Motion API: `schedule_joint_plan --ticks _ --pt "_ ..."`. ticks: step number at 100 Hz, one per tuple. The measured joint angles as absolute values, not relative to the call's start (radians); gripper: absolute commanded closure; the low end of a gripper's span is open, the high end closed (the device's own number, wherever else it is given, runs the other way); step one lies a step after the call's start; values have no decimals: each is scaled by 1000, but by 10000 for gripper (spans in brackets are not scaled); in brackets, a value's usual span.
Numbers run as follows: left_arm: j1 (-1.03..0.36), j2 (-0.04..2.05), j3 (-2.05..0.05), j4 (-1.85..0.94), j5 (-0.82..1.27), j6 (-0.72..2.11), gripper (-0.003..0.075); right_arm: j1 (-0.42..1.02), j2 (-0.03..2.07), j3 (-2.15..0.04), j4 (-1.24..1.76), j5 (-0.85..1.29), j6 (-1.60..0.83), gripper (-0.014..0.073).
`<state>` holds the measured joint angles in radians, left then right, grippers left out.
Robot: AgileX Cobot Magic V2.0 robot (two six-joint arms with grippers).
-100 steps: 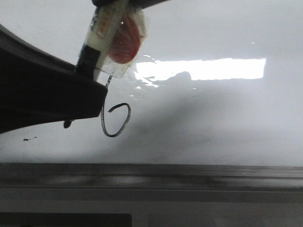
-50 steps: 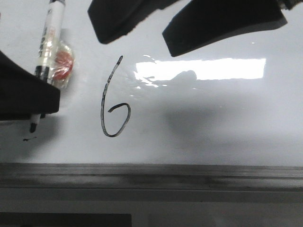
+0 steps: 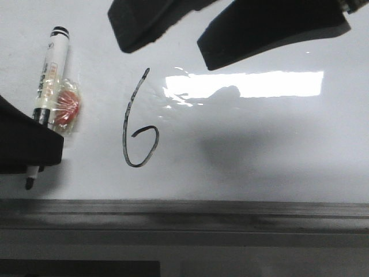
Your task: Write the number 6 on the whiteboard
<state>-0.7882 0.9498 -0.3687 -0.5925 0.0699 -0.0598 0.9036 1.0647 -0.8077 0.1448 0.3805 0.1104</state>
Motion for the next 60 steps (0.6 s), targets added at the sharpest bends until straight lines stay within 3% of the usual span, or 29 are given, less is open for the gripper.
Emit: schedule_joint_plan --ticks 12,21,47,53,60 --pt "-788 950 -369 -594 81 -60 339 904 1065 -808 145 380 110 147" --pt "-788 950 -369 -596 83 -60 232 904 1065 -808 145 380 110 147" --pt "-788 933 -373 -605 90 -60 227 904 1065 -808 147 381 110 158" --pt "-788 918 -373 -605 92 -60 227 904 1065 -808 147 385 110 218" --pt "-788 883 -373 -598 97 -60 238 904 1054 -808 147 397 110 354"
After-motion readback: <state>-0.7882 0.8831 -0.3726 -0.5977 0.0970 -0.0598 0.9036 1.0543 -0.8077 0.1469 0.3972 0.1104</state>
